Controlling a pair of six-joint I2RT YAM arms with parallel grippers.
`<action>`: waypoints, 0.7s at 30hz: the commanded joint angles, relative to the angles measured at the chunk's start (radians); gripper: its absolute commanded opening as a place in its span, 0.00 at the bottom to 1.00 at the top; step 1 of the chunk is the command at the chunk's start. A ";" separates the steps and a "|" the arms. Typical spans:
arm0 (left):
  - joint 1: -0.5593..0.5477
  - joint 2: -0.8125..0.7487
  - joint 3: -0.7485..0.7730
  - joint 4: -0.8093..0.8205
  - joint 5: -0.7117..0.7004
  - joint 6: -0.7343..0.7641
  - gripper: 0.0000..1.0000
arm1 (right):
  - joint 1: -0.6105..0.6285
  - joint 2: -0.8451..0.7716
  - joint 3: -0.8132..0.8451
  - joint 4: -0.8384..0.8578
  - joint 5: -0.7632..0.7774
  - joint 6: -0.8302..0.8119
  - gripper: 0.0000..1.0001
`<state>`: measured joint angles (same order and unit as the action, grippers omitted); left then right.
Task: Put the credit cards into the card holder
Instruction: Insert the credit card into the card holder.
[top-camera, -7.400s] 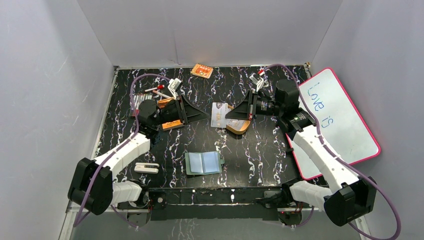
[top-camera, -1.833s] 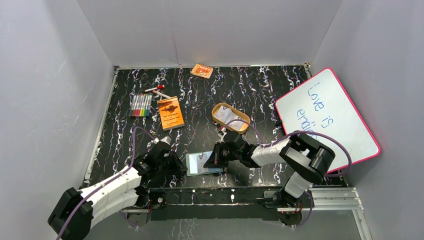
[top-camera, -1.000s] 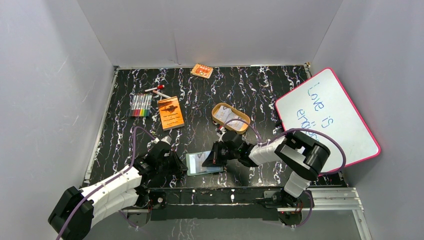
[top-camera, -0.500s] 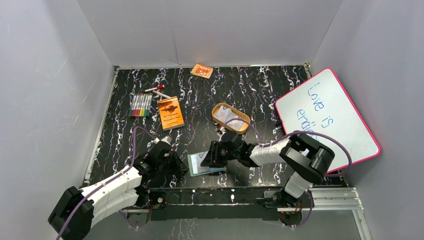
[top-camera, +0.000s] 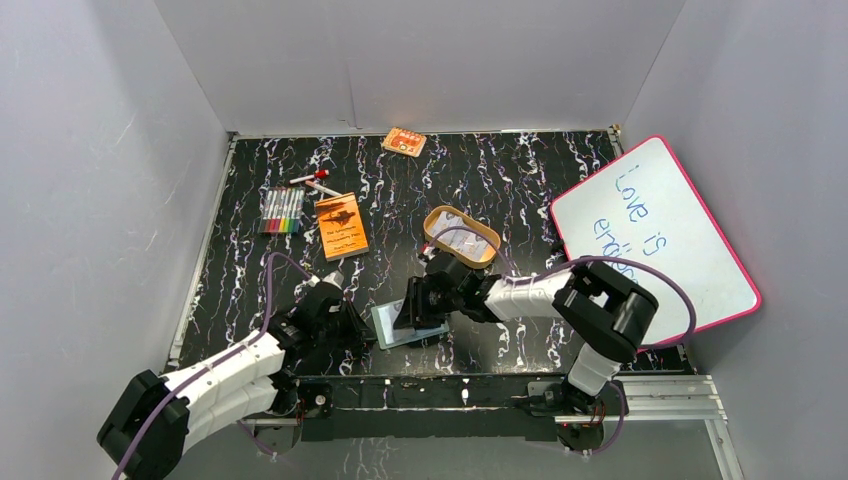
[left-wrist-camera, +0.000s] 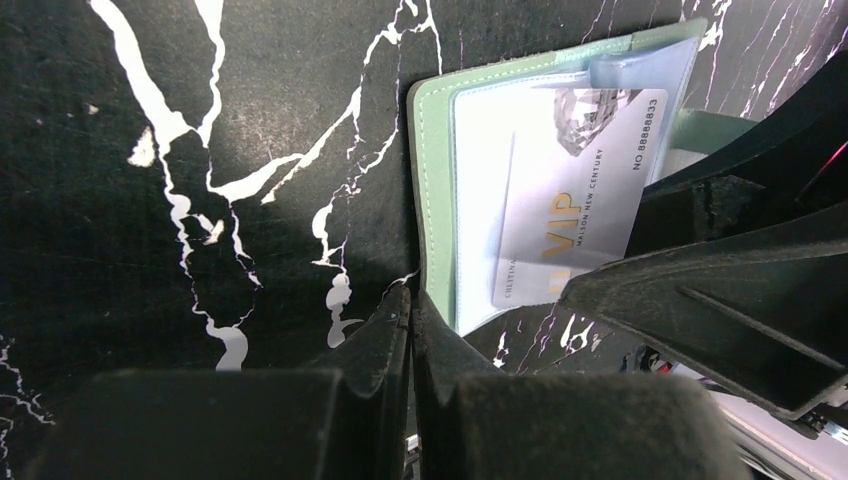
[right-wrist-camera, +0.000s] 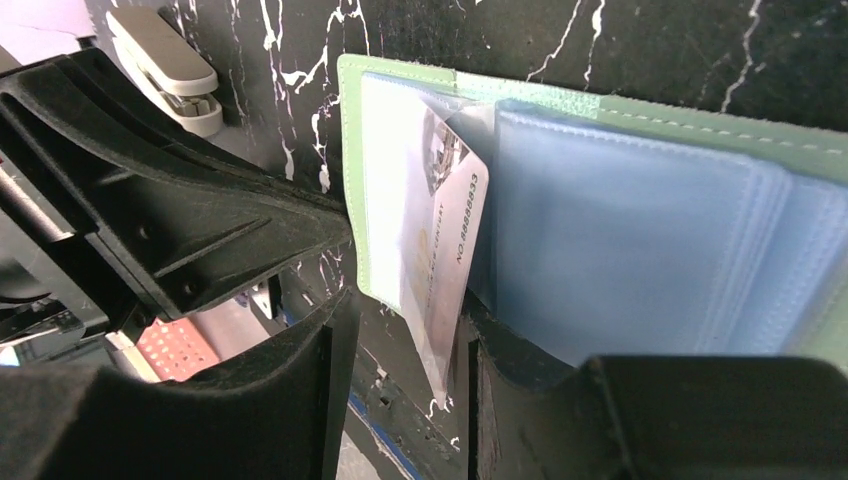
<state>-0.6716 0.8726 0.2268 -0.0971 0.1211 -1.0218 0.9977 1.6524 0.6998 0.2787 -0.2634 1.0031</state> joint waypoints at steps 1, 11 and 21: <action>-0.005 0.027 0.002 -0.002 -0.005 0.011 0.00 | 0.020 0.034 0.083 -0.079 0.008 -0.084 0.47; -0.005 0.038 0.013 -0.004 -0.017 0.014 0.00 | 0.046 0.005 0.165 -0.270 0.137 -0.159 0.48; -0.004 0.028 0.011 -0.014 -0.032 0.009 0.00 | 0.047 -0.052 0.251 -0.485 0.309 -0.233 0.54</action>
<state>-0.6716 0.9012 0.2314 -0.0654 0.1226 -1.0222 1.0428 1.6524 0.9096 -0.1303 -0.0418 0.8143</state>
